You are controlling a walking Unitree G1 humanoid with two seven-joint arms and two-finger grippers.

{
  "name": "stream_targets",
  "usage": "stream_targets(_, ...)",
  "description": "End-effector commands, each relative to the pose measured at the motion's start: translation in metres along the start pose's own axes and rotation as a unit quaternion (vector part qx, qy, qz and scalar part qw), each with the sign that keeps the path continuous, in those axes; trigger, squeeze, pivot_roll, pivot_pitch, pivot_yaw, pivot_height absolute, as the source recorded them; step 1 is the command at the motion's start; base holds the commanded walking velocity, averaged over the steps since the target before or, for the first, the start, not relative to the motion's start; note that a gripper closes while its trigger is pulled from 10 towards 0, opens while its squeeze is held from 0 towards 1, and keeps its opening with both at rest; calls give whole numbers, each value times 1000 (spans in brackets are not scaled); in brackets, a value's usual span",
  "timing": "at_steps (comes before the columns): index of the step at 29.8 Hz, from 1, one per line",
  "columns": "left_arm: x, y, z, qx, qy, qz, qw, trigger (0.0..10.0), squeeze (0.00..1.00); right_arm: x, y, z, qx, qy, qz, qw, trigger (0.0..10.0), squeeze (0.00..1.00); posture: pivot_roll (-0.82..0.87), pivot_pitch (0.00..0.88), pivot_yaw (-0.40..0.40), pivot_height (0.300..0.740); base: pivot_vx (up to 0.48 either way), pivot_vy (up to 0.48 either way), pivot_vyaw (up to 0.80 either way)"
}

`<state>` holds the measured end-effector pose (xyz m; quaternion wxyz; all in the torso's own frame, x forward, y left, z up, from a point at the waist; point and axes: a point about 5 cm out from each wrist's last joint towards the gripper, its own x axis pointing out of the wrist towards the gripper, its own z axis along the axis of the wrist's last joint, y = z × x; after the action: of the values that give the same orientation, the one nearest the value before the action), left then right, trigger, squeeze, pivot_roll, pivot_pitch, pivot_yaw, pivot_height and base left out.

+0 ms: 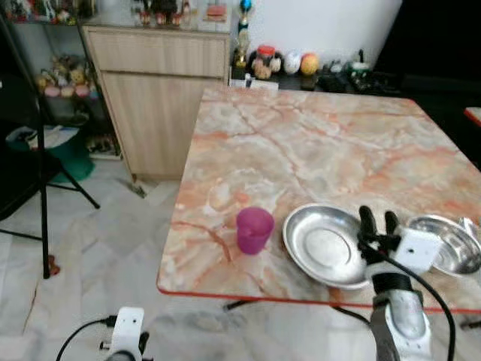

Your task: Setting the table

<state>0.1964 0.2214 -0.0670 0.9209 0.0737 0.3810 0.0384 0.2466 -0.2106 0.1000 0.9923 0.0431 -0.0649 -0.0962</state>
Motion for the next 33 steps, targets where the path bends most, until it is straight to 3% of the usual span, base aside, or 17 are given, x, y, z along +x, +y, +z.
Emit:
stream_targets(1, 0, -2, -3, 3, 9, -2, 1000, 10000, 0, 0, -2, 6, 23, -5, -7, 1000, 10000, 1000, 30, 0, -68, 724, 0, 0, 0)
stream_targets(10, 0, -6, -1, 3, 8, -7, 1000, 10000, 0, -2, -18, -5, 92, 44, -54, 993, 10000, 961, 27, 0, -67, 724, 0, 0, 0)
stream_targets(11, 1, -7, 0, 3, 8, -8, 1000, 10000, 0, -2, -17, -11, 101, 68, -51, 991, 10000, 0, 27, 0, -68, 724, 0, 0, 0)
stream_targets(15, 1, -9, 0, 4, 7, -10, 1000, 10000, 0, -4, -16, -15, 128, 79, -51, 987, 10000, 0, 29, 0, -70, 724, 0, 0, 0)
stream_targets(33, 1, -9, 0, 7, 10, -9, 1000, 10000, 0, -17, -35, -38, 122, 152, -101, 976, 10000, 0, 30, 0, -72, 724, 0, 0, 0)
